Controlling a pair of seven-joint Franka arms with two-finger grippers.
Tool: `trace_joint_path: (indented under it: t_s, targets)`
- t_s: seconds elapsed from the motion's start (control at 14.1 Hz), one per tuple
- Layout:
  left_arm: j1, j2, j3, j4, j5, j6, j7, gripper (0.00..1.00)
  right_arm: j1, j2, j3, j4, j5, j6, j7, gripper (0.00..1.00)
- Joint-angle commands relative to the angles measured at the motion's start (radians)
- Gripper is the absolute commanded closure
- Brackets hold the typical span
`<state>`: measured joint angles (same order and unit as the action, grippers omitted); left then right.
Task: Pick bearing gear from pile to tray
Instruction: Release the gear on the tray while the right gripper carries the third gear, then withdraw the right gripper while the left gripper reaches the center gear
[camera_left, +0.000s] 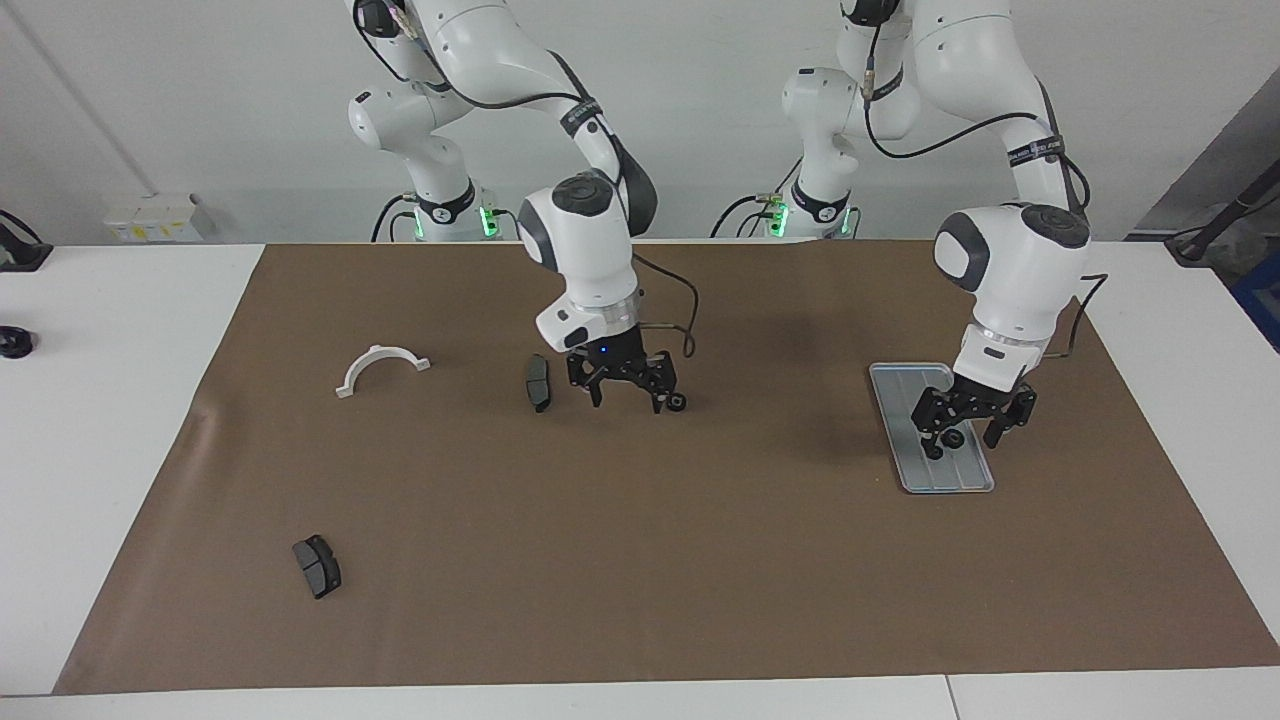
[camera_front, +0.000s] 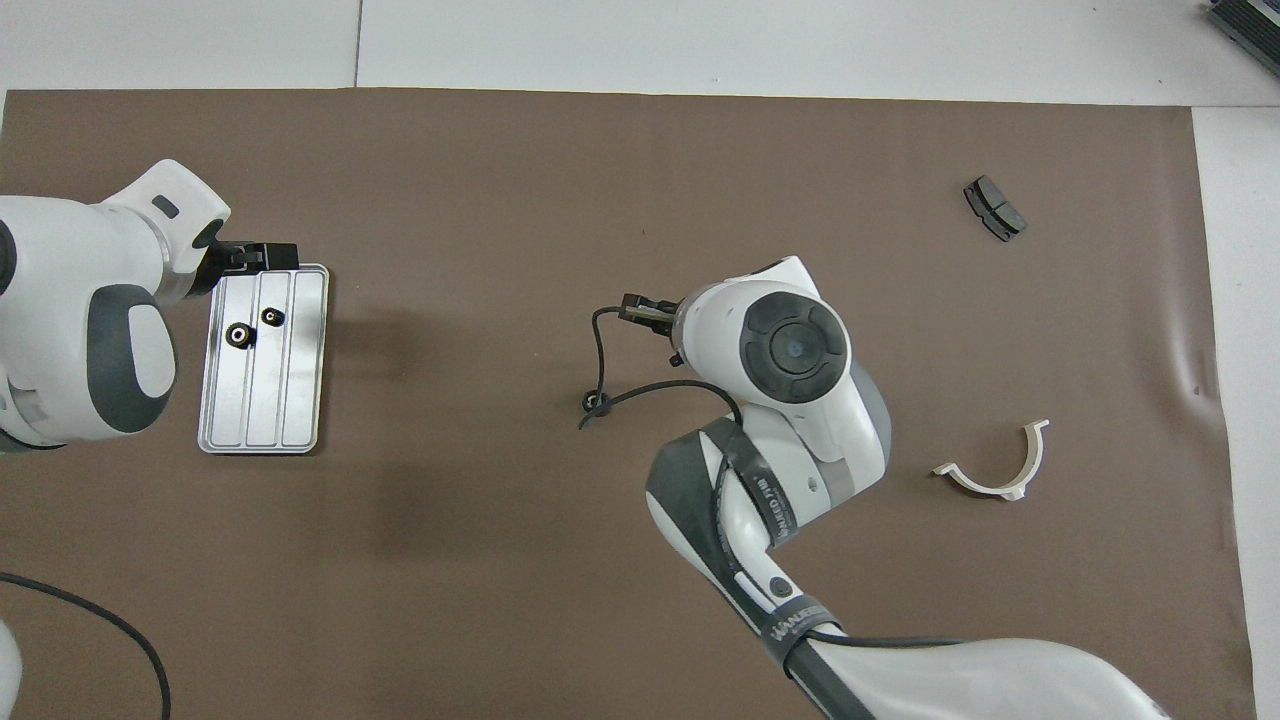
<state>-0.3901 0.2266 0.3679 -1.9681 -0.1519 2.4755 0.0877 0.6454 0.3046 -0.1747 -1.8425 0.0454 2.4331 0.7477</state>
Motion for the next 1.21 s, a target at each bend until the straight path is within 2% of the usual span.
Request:
trace_joint_path:
  t_s: [0.0,0.21,0.57,0.78,0.92,1.0,1.14]
  targets:
    - [-0.016,-0.041,0.011,-0.011,-0.023,-0.058,0.014,0.0,-0.094,-0.053,0.009,-0.015,-0.03,-0.04,-0.121,0.0]
    - [-0.062,-0.043,0.011,-0.012,-0.023,-0.073,-0.003,0.0,-0.193,-0.105,0.009,-0.015,-0.032,-0.141,-0.243,0.0]
    - [-0.255,-0.049,0.014,-0.043,-0.017,-0.095,-0.284,0.0,-0.372,-0.226,0.026,-0.015,-0.033,-0.32,-0.404,0.0]
    - [-0.375,-0.05,0.013,-0.069,-0.014,-0.093,-0.429,0.0,-0.541,-0.301,0.13,-0.008,-0.036,-0.422,-0.497,0.0]
    - [-0.465,-0.03,0.013,-0.071,-0.012,-0.089,-0.532,0.0,-0.616,-0.366,0.144,0.011,-0.036,-0.53,-0.565,0.0]
    - [-0.501,-0.001,0.013,-0.068,-0.012,-0.078,-0.581,0.0,-0.662,-0.389,0.179,0.034,-0.036,-0.596,-0.602,0.0]
    - [-0.588,0.048,0.01,-0.066,-0.008,-0.043,-0.664,0.0,-0.676,-0.406,0.161,0.115,-0.038,-0.733,-0.658,0.0]
